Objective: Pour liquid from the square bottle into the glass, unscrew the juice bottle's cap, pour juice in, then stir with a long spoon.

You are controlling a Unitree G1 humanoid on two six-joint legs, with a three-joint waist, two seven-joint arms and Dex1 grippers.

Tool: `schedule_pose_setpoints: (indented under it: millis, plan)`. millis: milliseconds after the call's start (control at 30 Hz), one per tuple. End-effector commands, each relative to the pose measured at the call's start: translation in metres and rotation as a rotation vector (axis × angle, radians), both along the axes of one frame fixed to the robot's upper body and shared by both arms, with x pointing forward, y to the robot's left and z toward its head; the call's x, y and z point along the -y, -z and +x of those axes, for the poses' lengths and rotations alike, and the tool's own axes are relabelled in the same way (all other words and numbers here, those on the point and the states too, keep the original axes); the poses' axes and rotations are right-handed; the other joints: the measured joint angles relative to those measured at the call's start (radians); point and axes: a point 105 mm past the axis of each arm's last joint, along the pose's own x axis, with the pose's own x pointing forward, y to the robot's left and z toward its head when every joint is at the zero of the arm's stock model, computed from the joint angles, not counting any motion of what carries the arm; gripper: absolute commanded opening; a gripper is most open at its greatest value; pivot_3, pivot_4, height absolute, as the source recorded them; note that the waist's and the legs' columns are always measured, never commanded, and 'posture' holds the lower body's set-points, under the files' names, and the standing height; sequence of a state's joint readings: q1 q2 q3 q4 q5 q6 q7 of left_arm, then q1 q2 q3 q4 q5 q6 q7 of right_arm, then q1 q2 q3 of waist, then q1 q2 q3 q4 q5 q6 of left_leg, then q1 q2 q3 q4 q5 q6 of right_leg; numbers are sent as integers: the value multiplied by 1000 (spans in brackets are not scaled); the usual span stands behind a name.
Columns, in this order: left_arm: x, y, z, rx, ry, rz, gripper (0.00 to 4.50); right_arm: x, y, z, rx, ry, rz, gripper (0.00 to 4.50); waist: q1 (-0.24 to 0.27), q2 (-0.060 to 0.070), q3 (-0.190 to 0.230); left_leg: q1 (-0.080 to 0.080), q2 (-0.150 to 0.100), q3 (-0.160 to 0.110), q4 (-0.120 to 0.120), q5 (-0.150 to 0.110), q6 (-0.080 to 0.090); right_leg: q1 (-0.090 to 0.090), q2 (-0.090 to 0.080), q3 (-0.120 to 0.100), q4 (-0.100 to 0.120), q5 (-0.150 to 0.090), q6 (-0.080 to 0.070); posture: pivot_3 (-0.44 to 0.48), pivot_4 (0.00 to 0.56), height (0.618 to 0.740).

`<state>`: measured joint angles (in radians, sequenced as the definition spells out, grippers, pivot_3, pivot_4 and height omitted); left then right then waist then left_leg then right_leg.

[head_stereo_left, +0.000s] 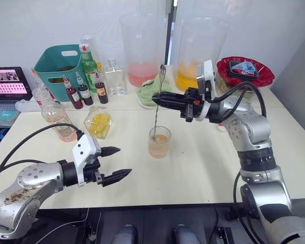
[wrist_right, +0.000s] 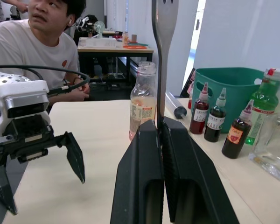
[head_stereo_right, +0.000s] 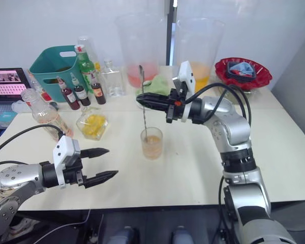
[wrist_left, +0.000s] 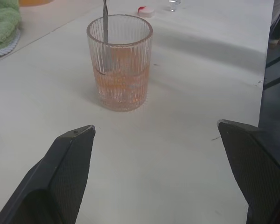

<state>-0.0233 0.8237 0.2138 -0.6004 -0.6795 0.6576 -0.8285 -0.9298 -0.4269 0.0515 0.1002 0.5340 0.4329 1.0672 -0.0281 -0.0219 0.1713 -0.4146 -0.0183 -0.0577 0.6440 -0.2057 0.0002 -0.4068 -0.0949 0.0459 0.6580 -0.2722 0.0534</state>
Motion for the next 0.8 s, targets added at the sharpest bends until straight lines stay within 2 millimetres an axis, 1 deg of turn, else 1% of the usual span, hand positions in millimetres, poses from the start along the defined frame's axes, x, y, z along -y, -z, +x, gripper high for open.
schedule_pose_setpoints:
  millis: [33, 100, 233, 333, 433, 567, 800]
  plan:
    - [5, -8, -3, 41, 23, -5, 4448, 4, -5, 7, 95, 53, -39, 0, 2, 0, 0, 0, 0, 0, 0, 0, 0, 0, 0, 0, 0, 0, 0, 0, 150, 740]
    - [5, -9, -2, 47, 20, -11, 4448, 7, -1, 11, 84, 70, -56, 0, 2, 0, 0, 0, 0, 0, 0, 0, 0, 0, 0, 0, 0, 0, 0, 0, 150, 740]
    - [3, -11, -1, 54, 17, -16, 4448, 16, 3, 13, 73, 88, -110, 0, 9, 0, 0, 1, 0, 1, 0, 0, 0, 1, 0, 0, 0, 0, 0, 0, 150, 740]
    - [2, -10, -1, 50, 15, -21, 4448, 22, 4, 9, 72, 84, -145, 0, 14, 0, 0, 1, 0, 1, 1, 0, 0, 1, 0, 0, 0, 0, 0, 0, 150, 740]
    - [1, -8, 0, 45, 16, -25, 4448, 25, 2, 0, 49, 56, -154, 0, 16, 0, 0, 1, 0, 1, 1, 0, 0, 2, 0, 0, 0, 0, 0, 0, 150, 740]
    - [3, -7, 0, 43, 29, -30, 4448, 25, -2, -7, 10, 35, -114, 0, 14, 0, 0, 1, 0, 1, 1, 0, 0, 2, 0, 0, 0, 0, 0, 0, 150, 740]
    - [2, -6, 3, 45, 34, -21, 4448, 17, -22, -19, -49, -30, -3, 0, 13, 0, 0, 1, 0, 0, 1, 0, 0, 1, 0, 0, 0, 0, 0, 0, 150, 740]
